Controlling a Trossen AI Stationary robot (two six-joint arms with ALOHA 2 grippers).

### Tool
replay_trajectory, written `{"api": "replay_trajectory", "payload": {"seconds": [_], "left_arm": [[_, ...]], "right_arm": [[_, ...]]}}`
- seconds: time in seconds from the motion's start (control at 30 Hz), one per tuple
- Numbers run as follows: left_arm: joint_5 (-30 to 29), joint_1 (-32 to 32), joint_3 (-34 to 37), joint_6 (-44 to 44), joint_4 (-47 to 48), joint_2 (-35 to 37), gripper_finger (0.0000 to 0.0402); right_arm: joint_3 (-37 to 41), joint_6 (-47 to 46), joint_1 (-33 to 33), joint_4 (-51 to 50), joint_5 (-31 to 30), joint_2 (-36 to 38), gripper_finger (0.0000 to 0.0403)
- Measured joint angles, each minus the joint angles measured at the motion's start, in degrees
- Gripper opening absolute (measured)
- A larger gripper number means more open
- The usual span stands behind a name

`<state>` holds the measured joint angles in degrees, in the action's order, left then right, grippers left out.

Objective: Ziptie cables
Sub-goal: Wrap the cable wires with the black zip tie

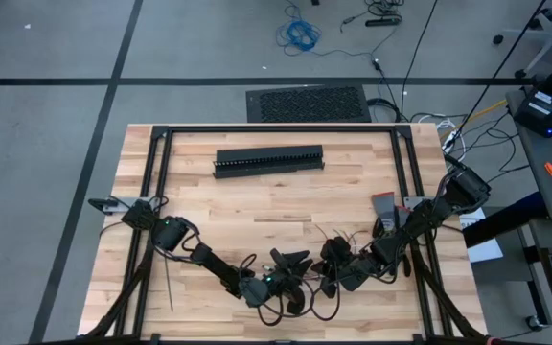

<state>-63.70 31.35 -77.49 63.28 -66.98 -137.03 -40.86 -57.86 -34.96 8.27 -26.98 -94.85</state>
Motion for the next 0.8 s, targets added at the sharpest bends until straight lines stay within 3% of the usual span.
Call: {"api": "replay_trajectory", "payload": {"seconds": [0.2,0.5,0.8], "left_arm": [[0.0,0.0,0.0,-3.9,0.5,0.1,0.015],[0.0,0.0,-0.1,-4.5,0.4,0.2,0.0012],[0.0,0.3,-0.1,-4.5,0.5,0.2,0.0003]], "right_arm": [[0.0,0.0,0.0,0.0,0.0,0.0,0.0],[0.0,0.0,-0.6,0.0,0.0,0.0,0.0],[0.0,0.1,-1.8,2.0,1.9,0.0,0.0]]}}
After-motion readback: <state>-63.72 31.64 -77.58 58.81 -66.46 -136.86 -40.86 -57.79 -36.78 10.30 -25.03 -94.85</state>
